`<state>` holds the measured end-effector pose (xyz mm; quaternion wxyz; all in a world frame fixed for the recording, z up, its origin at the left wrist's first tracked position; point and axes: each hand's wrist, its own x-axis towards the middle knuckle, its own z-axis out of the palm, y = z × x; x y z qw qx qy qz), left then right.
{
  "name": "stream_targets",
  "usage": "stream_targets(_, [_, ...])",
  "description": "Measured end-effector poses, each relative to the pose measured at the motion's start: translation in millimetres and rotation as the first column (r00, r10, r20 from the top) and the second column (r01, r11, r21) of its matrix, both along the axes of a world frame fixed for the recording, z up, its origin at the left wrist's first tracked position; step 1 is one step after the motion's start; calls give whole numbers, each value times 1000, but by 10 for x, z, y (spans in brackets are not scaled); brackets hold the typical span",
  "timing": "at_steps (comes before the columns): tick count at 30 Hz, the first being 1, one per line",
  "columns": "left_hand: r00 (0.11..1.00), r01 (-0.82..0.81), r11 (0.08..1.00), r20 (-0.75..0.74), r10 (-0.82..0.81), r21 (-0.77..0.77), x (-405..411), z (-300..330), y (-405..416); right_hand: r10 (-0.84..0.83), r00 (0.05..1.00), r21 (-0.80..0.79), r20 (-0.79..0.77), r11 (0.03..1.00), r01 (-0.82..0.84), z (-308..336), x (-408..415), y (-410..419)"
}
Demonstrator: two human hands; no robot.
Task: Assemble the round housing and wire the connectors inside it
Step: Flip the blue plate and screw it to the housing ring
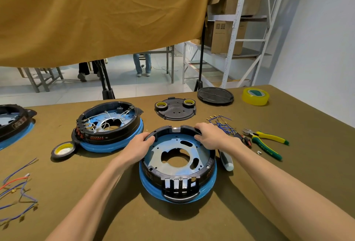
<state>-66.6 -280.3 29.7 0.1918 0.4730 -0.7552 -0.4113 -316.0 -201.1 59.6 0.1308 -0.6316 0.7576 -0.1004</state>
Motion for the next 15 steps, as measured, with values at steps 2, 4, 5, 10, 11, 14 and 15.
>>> stream_targets(2, [1000, 6, 999, 20, -5, -36, -2, -1, 4, 9, 1000, -6, -20, 1000, -9, -8, -6, 1])
stream_targets(4, [999, 10, 997, 48, -6, -81, -10, 0, 0, -2, 999, -17, -43, 1000, 1, -30, -9, 7])
stream_targets(5, [998, 16, 995, 62, -10, -97, -14, 9, 3, -13, 998, -21, -56, 1000, 12, -45, -7, 10])
stream_targets(10, [995, 30, 990, 97, -17, -135, -22, 46, -6, -32, 998, -38, -57, 999, 30, -70, -5, 5])
stream_targets(11, [995, 27, 990, 101, -13, -138, -18, 47, -3, -33, 998, -40, -54, 999, 31, -70, -6, 4])
stream_targets(14, [993, 27, 988, 121, -8, -150, -14, 53, 11, -49, 997, -42, -53, 998, 47, -94, 1, 7])
stream_targets(15, [992, 28, 987, 130, -7, -157, -15, 56, 17, -55, 997, -50, -45, 997, 53, -111, 2, 10])
